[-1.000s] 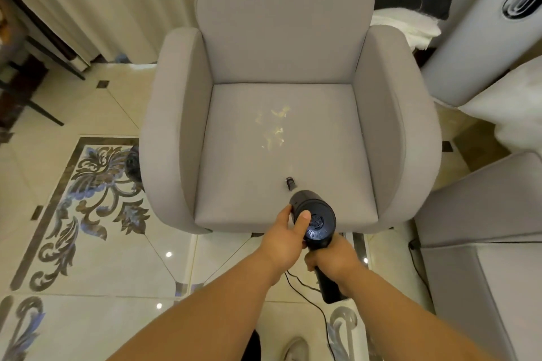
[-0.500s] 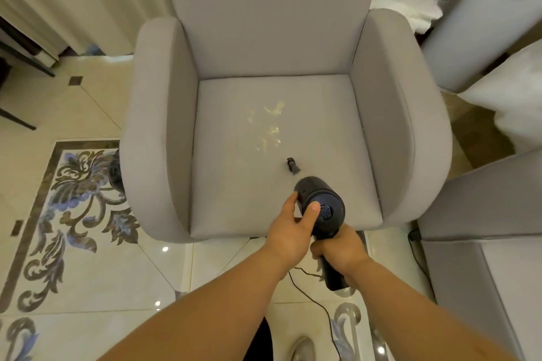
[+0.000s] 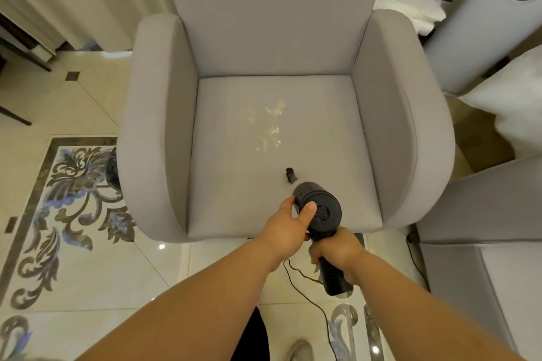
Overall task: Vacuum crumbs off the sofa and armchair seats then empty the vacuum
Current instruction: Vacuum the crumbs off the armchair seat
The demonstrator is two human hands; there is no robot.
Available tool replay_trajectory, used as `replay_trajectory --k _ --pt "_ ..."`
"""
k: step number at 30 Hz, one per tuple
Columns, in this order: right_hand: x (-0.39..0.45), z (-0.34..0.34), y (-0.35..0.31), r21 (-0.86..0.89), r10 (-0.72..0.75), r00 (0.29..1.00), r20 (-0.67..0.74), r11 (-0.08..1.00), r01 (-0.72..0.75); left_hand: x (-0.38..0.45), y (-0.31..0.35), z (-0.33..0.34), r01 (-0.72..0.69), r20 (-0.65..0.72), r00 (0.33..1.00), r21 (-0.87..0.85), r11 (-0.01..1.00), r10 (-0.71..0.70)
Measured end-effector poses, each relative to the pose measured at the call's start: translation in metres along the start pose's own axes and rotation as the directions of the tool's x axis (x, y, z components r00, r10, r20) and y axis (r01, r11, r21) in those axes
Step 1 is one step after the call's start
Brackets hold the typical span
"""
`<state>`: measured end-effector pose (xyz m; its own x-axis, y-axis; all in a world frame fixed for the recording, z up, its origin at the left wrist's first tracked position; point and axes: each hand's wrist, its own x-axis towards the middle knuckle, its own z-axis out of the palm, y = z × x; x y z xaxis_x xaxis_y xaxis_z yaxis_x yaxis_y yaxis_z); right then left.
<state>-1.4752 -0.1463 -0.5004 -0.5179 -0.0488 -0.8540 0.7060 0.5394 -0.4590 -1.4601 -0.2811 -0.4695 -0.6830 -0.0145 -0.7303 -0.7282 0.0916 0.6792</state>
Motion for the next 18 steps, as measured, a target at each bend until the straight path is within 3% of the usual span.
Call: replay_trajectory --k 18 --pt "-0.032 0.010 0.018 -0.124 -0.074 0.989 0.126 0.988 0.090 -0.054 -0.026 0.008 0.004 -0.113 0.993 -0.132 0.991 -0.019"
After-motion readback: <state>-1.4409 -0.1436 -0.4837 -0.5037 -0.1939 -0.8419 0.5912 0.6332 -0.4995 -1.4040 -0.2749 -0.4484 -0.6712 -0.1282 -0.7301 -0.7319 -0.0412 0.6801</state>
